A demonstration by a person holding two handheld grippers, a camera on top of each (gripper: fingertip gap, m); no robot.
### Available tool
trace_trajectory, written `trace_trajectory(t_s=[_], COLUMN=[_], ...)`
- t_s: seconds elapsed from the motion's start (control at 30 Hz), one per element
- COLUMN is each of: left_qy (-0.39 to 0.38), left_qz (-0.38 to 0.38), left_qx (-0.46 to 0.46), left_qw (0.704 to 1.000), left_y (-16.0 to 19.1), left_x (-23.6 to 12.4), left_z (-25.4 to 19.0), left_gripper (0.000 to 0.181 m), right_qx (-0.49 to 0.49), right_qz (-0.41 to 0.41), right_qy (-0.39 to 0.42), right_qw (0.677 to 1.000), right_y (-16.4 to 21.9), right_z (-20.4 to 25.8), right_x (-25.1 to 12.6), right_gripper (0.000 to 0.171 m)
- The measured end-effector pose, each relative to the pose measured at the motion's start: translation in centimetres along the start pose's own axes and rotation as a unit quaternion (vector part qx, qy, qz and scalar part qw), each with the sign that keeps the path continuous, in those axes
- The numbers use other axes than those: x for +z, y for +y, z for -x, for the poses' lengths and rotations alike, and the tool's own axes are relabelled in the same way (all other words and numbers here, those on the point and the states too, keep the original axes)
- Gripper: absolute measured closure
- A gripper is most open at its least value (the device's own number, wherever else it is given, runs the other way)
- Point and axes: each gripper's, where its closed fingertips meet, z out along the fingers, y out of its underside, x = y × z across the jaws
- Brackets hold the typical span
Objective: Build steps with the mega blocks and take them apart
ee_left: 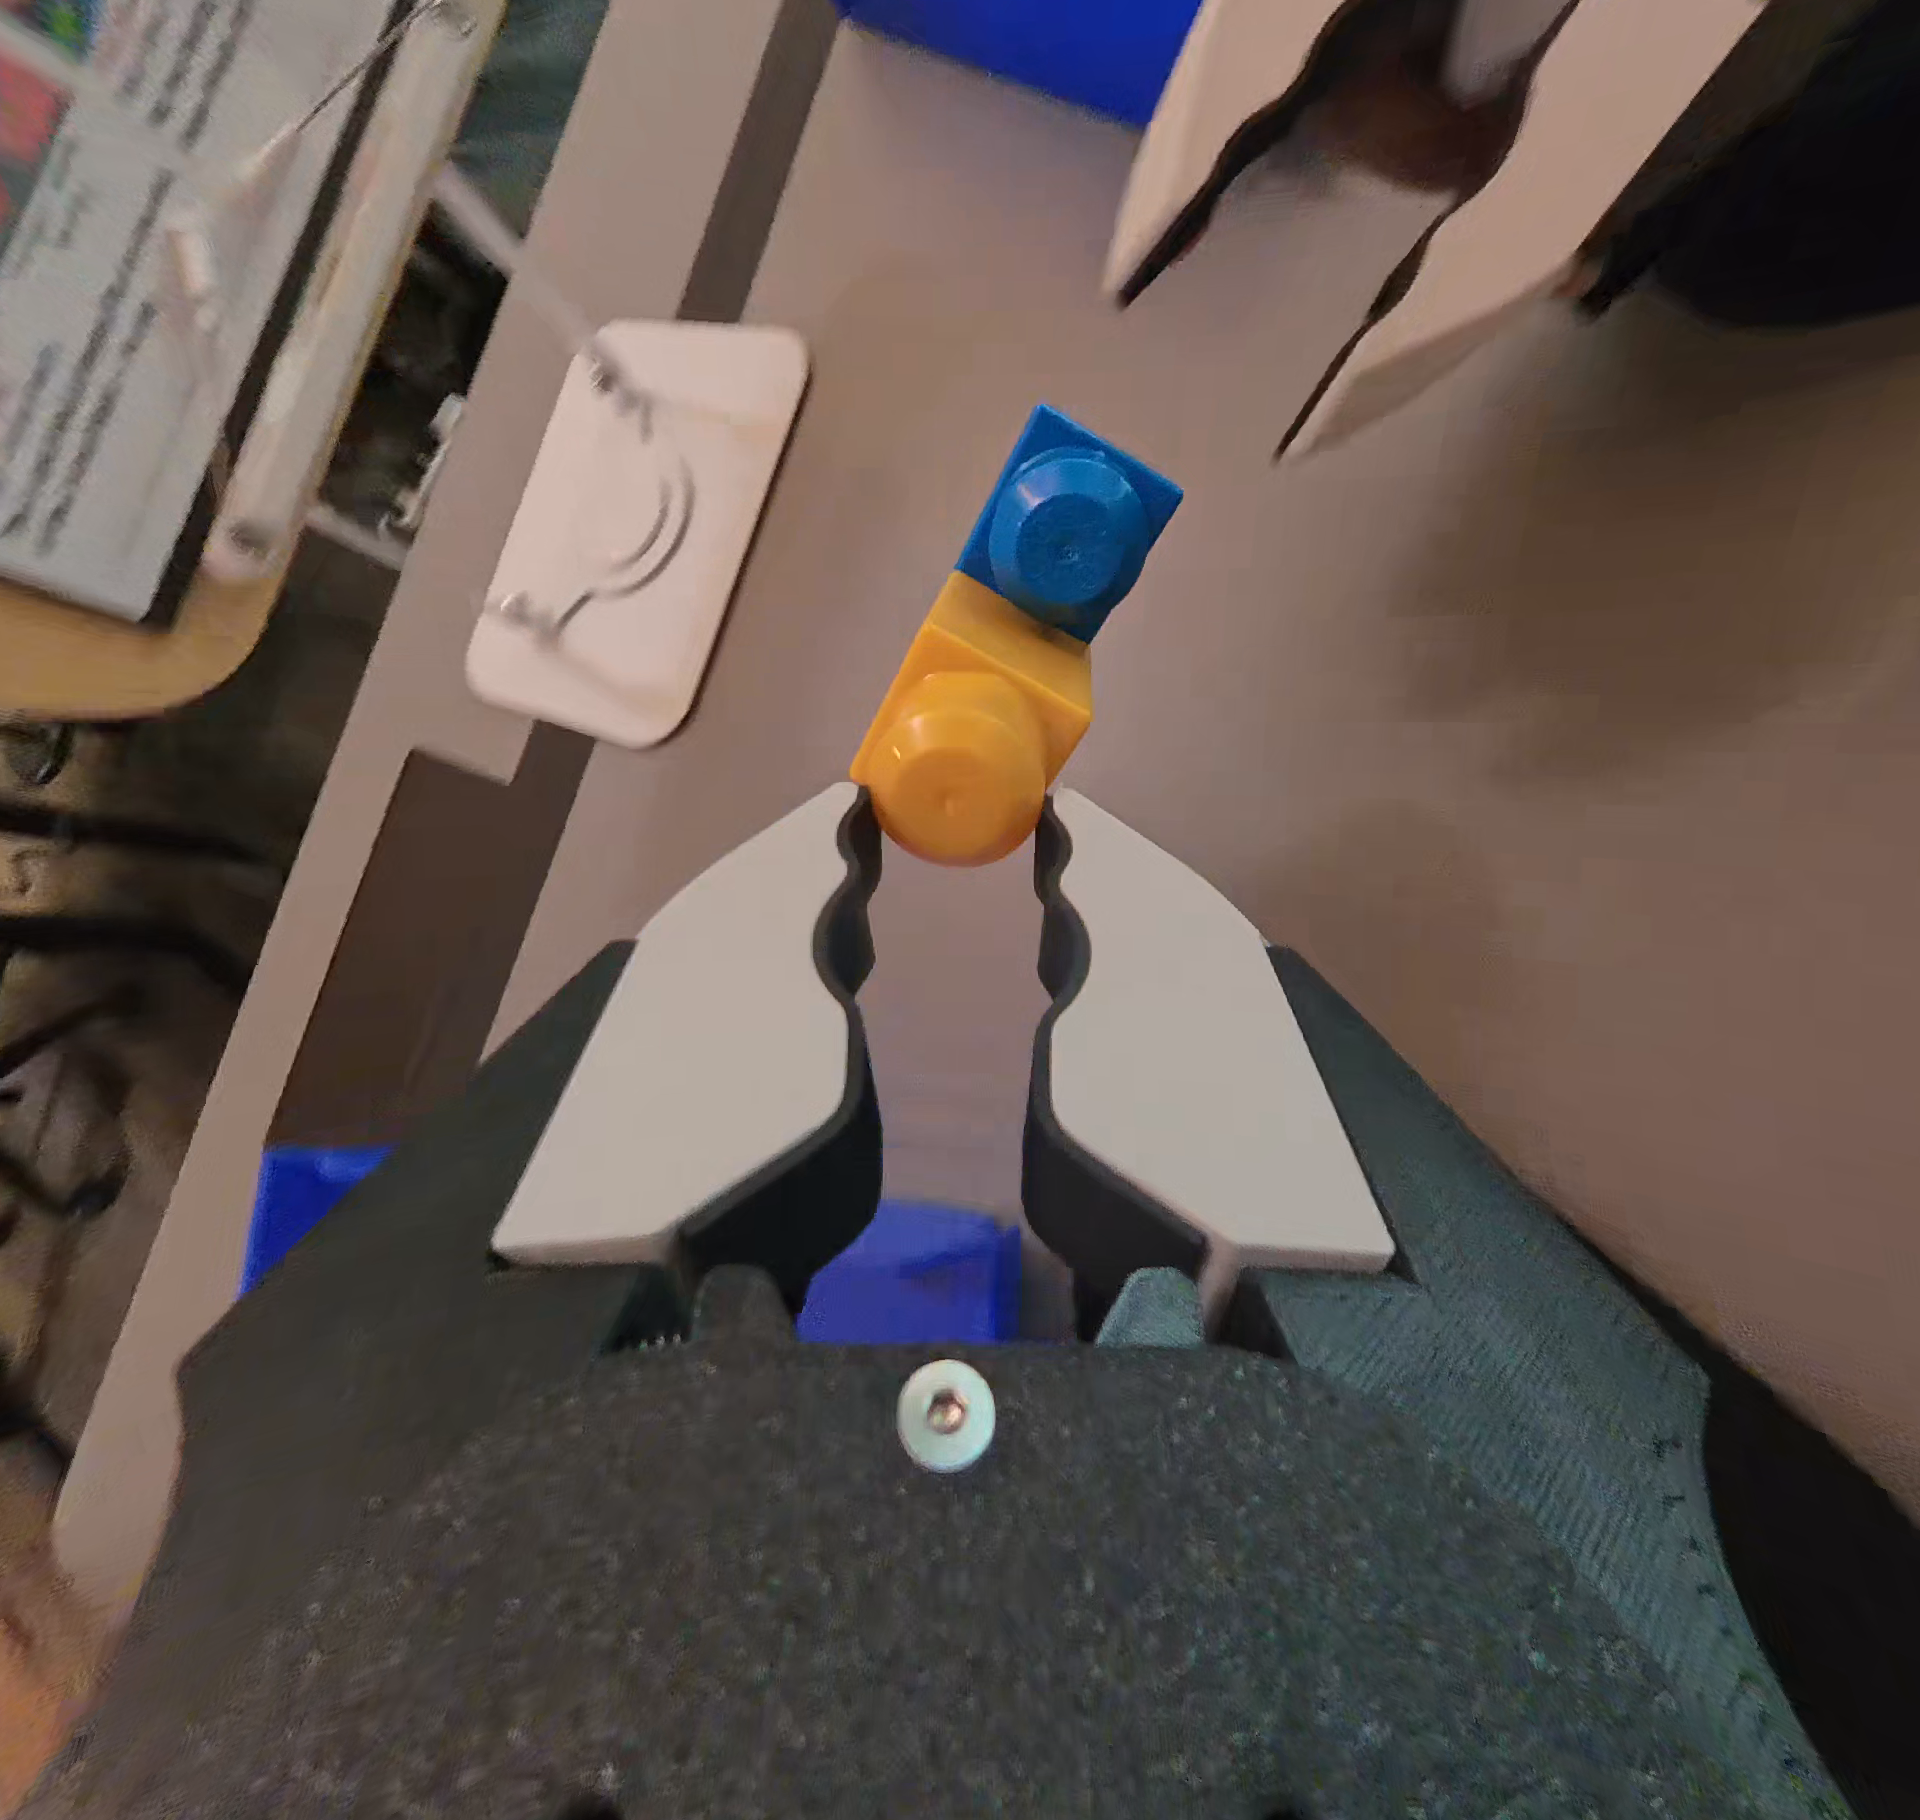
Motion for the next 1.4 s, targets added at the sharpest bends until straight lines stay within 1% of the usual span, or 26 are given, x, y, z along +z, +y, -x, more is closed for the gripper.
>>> trace_trajectory(t_s=[0.13,0.17,0.2,0.23,0.33,0.4,0.5,0.57,0.67,0.77,0.83,0.93,1.0,1.03,1.07,1.1,1.23,1.4], left_qy=[0.041,0.049,0.058,0.064,0.067,0.074,0.089,0.092,0.113,0.142,0.164,0.184,0.191,0.186,0.186,0.183,0.195,0.194], left_qz=[-0.027,-0.032,-0.037,-0.04,-0.047,-0.072,-0.139,-0.189,-0.257,-0.327,-0.365,-0.405,-0.414,-0.409,-0.409,-0.408,-0.394,-0.372], left_qx=[0.011,0.011,0.011,0.009,0.004,-0.009,-0.031,-0.049,-0.094,-0.144,-0.17,-0.189,-0.197,-0.194,-0.183,-0.176,-0.167,-0.144], left_qw=[0.999,0.998,0.998,0.997,0.997,0.995,0.986,0.976,0.955,0.923,0.9,0.875,0.868,0.872,0.875,0.877,0.883,0.896], left_y=[-2.2,-2.6,-2.8,-3.0,-3.2,-3.6,-5.0,-5.9,-6.9,-7.9,-8.6,-9.5,-9.8,-9.7,-9.6,-9.5,-8.7,-7.7], left_x=[3.5,4.2,4.6,5.0,5.5,5.2,4.1,3.4,3.2,3.4,3.6,3.9,4.3,4.8,5.1,5.2,5.3,5.4], left_z=[-2.3,-2.7,-3.1,-3.4,-3.4,-3.4,-3.5,-3.4,-3.8,-4.4,-4.9,-5.6,-6.1,-6.4,-6.8,-7.1,-7.2,-7.3], left_gripper=[0.152,0.152,0.152,0.152,0.152,0.153,0.158,0.145,0.132,0.131,0.131,0.131,0.132,0.135,0.143,0.144,0.145,0.144], right_qx=[-0.017,-0.021,-0.028,-0.036,-0.033,-0.019,0.046,0.102,0.192,0.254,0.281,0.307,0.314,0.314,0.313,0.311,0.295,0.268], right_qz=[0.011,0.019,0.029,0.035,0.034,0.019,-0.032,-0.085,-0.182,-0.262,-0.292,-0.307,-0.307,-0.302,-0.296,-0.293,-0.269,-0.215], right_qy=[0.009,0.011,0.013,0.017,0.014,0.008,-0.018,-0.036,-0.067,-0.102,-0.121,-0.14,-0.15,-0.155,-0.158,-0.159,-0.17,-0.182], right_qw=[1.0,1.0,0.999,0.999,0.999,1.0,0.998,0.99,0.962,0.925,0.906,0.89,0.886,0.887,0.889,0.89,0.901,0.921], right_y=[0.4,0.8,1.2,1.5,2.0,1.7,0.6,-0.5,-2.5,-4.4,-5.0,-5.2,-5.0,-4.9,-4.7,-4.6,-4.2,-3.2], right_z=[-0.1,-0.2,-0.3,-0.4,-0.5,-0.6,-0.7,-1.3,-2.4,-2.8,-2.7,-2.1,-1.3,-0.9,-0.4,-0.2,0.5,1.3], right_x=[0.1,0.1,0.1,0.1,0.0,-0.2,-0.7,-1.5,-3.3,-4.8,-5.2,-4.8,-4.2,-3.8,-3.4,-3.2,-2.8,-2.2], right_gripper=[0.122,0.124,0.129,0.134,0.134,0.135,0.135,0.135,0.135,0.135,0.134,0.134,0.134,0.134,0.134,0.134,0.134,0.135])
